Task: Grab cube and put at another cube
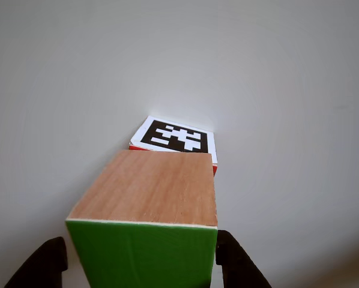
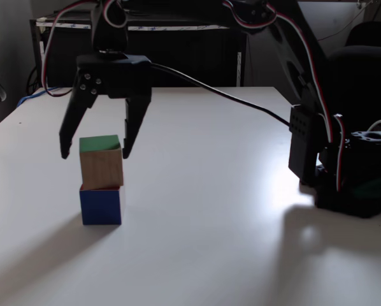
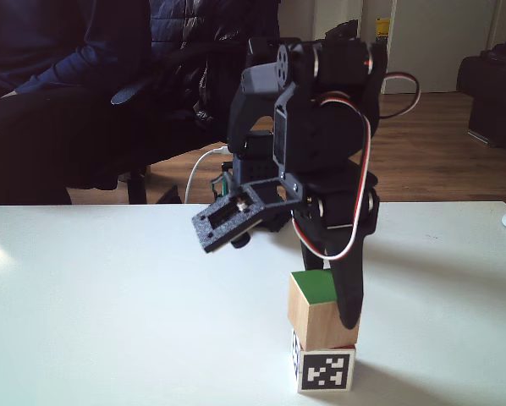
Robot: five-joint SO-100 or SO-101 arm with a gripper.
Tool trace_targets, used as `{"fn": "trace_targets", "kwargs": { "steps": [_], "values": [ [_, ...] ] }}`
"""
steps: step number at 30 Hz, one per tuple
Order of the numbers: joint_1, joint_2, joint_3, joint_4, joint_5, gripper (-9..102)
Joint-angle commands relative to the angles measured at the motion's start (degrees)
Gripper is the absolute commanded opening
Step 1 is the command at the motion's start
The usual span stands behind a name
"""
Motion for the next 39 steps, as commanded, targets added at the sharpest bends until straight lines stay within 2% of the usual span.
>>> {"fn": "trace_targets", "kwargs": {
  "steps": [1,6,16,18,21,22,23,26,32,39],
  "values": [
    [-1.1,5.4,1.3,0.3,-0.4,38],
    [-4.2,19.8,12.4,0.3,0.0,39],
    [-10.6,66.4,35.8,-0.7,4.2,39],
    [-10.1,73.6,41.8,-3.5,5.1,39],
    [-8.0,81.7,52.6,-8.6,6.4,30],
    [-6.9,84.4,56.4,-10.6,6.9,24],
    [-5.8,87.0,60.1,-12.8,6.9,13],
    [-1.8,92.4,67.0,-19.0,1.8,1],
    [6.6,95.8,82.5,-32.3,-1.1,0],
    [8.0,103.2,105.9,-45.8,0.7,0]
  ]
}}
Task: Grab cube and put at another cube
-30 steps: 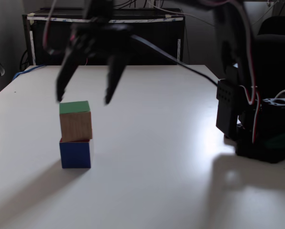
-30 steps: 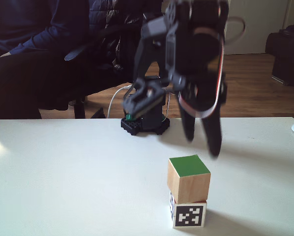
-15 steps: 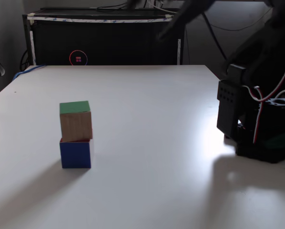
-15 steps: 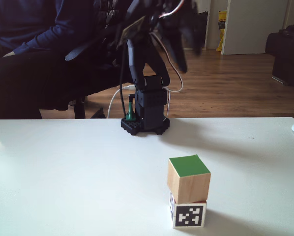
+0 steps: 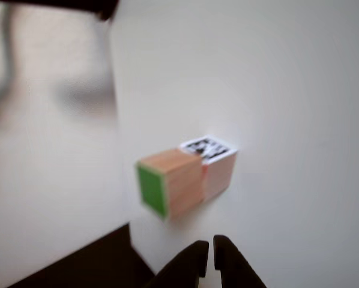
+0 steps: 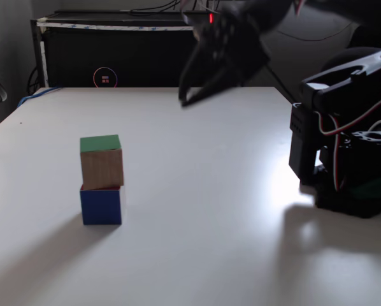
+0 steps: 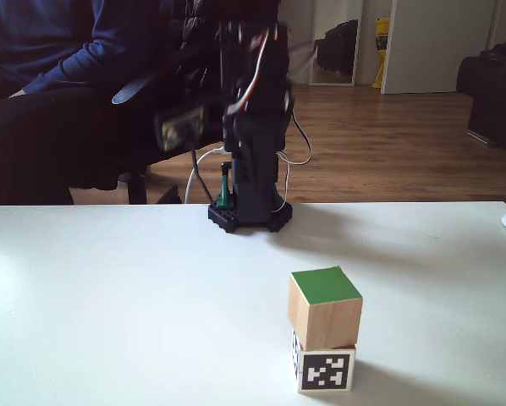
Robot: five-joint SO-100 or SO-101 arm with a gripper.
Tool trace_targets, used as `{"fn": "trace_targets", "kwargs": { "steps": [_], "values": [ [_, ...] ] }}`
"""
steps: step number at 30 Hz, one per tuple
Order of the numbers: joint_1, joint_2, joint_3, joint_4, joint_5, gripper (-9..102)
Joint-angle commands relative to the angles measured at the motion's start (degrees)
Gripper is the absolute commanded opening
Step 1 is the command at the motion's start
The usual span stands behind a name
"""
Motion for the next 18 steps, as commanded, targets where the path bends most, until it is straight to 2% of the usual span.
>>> {"fn": "trace_targets", "kwargs": {
  "steps": [1,5,8,18],
  "values": [
    [-0.4,4.1,8.9,-4.9,0.2,0],
    [-1.5,13.2,18.5,-5.5,-1.1,0],
    [-4.0,30.1,26.7,1.5,-3.1,0],
    [-5.7,30.8,30.9,3.5,-5.5,1]
  ]
}}
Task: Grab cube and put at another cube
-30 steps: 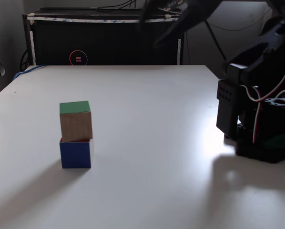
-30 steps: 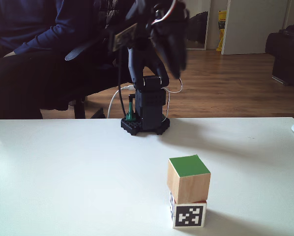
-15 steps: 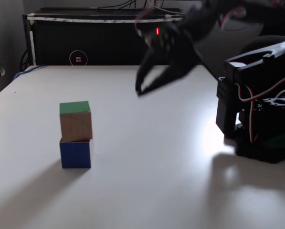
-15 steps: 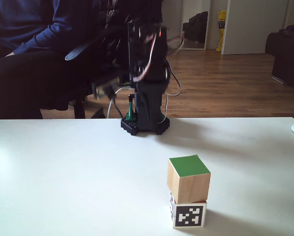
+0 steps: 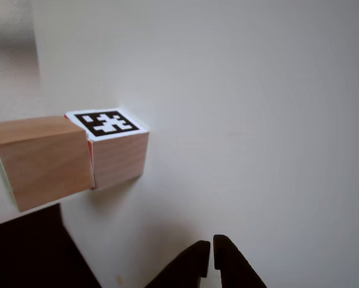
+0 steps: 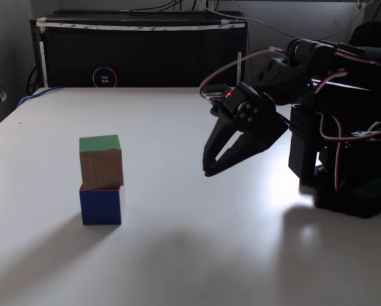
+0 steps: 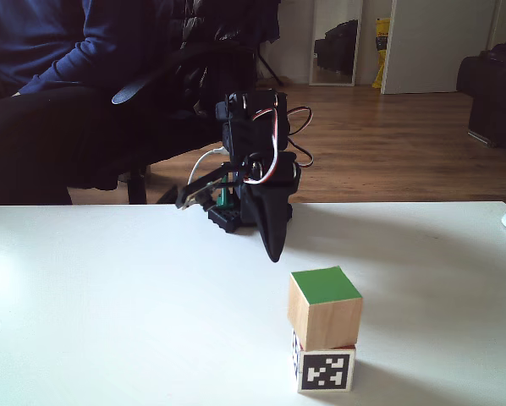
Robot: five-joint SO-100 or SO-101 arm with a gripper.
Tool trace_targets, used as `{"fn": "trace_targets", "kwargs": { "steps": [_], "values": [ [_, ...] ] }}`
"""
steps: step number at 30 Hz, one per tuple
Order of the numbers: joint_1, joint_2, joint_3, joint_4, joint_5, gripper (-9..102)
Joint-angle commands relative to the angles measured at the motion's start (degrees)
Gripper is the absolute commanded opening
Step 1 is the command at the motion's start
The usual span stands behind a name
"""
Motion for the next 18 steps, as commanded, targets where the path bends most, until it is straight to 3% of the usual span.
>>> {"fn": "trace_targets", "kwargs": {
  "steps": [1,3,6,18],
  "values": [
    [-0.3,0.6,-0.6,1.9,3.3,4],
    [2.0,0.6,-1.1,3.6,5.4,4],
    [3.3,0.6,-2.4,9.5,-0.5,3],
    [8.3,0.6,-2.4,9.6,-0.5,0]
  ]
}}
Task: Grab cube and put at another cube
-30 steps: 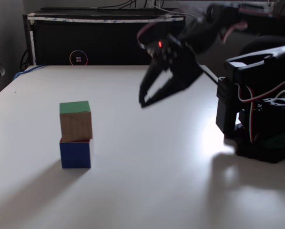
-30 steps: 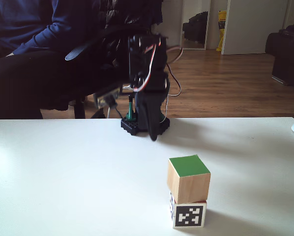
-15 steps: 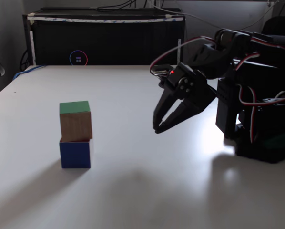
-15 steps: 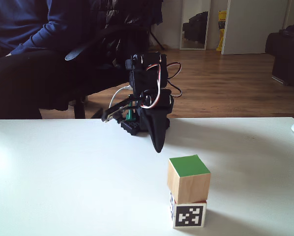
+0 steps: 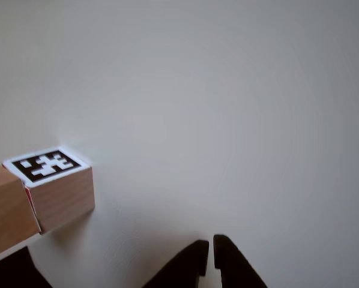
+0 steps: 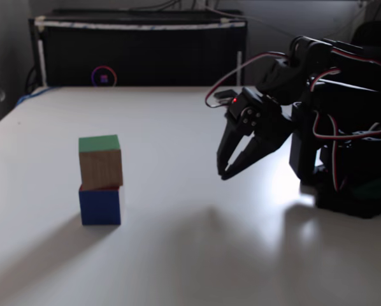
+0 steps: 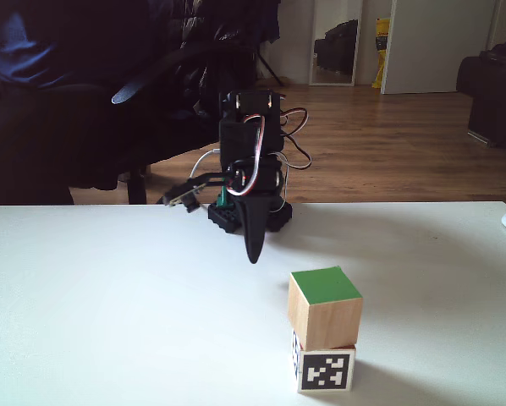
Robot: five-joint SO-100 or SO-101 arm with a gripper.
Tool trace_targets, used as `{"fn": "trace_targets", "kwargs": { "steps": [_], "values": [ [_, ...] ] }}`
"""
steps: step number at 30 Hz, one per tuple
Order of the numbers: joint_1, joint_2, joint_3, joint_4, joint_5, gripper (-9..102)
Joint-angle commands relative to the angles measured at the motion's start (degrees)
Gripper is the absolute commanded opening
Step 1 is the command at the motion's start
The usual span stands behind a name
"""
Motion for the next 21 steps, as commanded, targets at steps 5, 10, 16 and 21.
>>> {"fn": "trace_targets", "kwargs": {
  "steps": [5,10,16,21],
  "values": [
    [-0.6,0.2,-2.2,0.5,2.5,0],
    [-0.3,0.2,-2.2,0.6,3.9,0],
    [0.1,0.2,-2.2,0.6,4.7,0],
    [0.4,0.2,-2.2,0.6,4.9,0]
  ]
}}
